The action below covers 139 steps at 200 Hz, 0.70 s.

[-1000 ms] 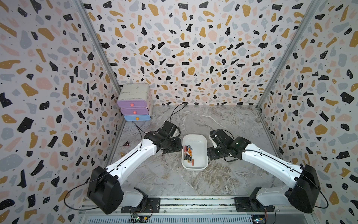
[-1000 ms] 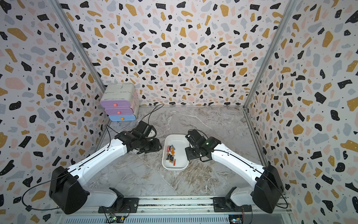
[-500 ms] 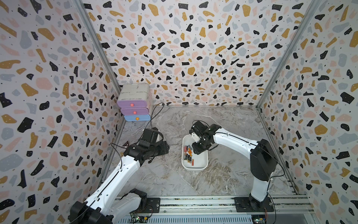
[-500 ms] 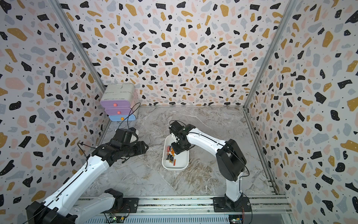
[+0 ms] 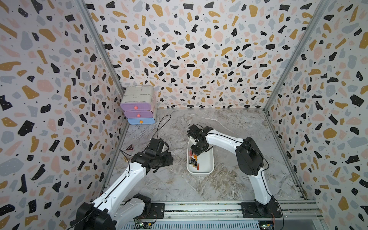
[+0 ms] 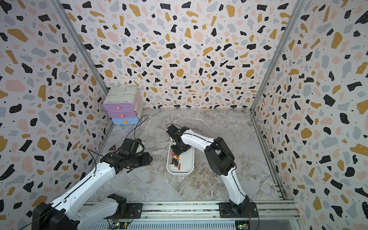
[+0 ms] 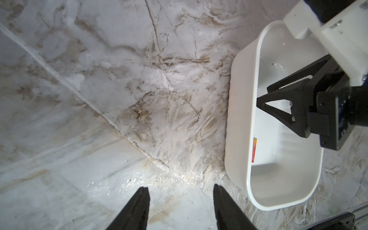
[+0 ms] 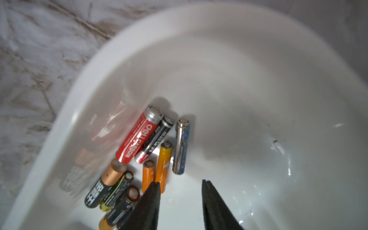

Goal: Take the batteries out of the storage box
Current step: Pick up the battery from the storage box.

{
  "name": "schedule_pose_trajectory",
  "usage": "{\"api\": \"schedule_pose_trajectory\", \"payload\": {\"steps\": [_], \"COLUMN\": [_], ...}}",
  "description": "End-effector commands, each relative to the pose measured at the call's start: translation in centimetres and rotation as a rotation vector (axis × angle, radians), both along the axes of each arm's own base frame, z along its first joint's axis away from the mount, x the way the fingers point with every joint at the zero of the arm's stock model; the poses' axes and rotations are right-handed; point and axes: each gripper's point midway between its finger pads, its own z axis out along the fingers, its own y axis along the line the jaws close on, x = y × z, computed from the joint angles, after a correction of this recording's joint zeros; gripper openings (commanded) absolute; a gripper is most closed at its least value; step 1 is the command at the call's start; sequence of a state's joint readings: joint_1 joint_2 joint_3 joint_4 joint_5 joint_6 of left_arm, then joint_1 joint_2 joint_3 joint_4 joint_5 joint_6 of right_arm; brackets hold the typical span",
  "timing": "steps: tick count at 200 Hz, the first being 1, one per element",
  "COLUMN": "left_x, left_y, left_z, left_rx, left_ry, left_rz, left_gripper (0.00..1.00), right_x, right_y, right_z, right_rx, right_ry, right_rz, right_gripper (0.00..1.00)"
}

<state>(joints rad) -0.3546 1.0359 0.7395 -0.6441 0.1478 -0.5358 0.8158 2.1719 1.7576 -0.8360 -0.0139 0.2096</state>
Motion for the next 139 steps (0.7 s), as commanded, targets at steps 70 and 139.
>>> {"api": "schedule_pose_trajectory", "payload": {"steps": [70,139], "left_x": [0.2,0.2], "left_y": [0.1,-0.2], "left_z": [-0.6,-1.1], "left_rx": [0.001,-0.016], "left_ry": [-0.014,-0.002], "left_rz": [0.004,0.004], "left_gripper": [0.56,0.56], "right_x": [0.4,-0.2], "right_y": [1.0,0.5], "right_z": [-1.5,-2.9], "right_rx": [-0.004,-0.083], "right_ry": [0.018,0.022], "right_rz": [-0.011,-0.054], "right_gripper": [0.36,0.32]}}
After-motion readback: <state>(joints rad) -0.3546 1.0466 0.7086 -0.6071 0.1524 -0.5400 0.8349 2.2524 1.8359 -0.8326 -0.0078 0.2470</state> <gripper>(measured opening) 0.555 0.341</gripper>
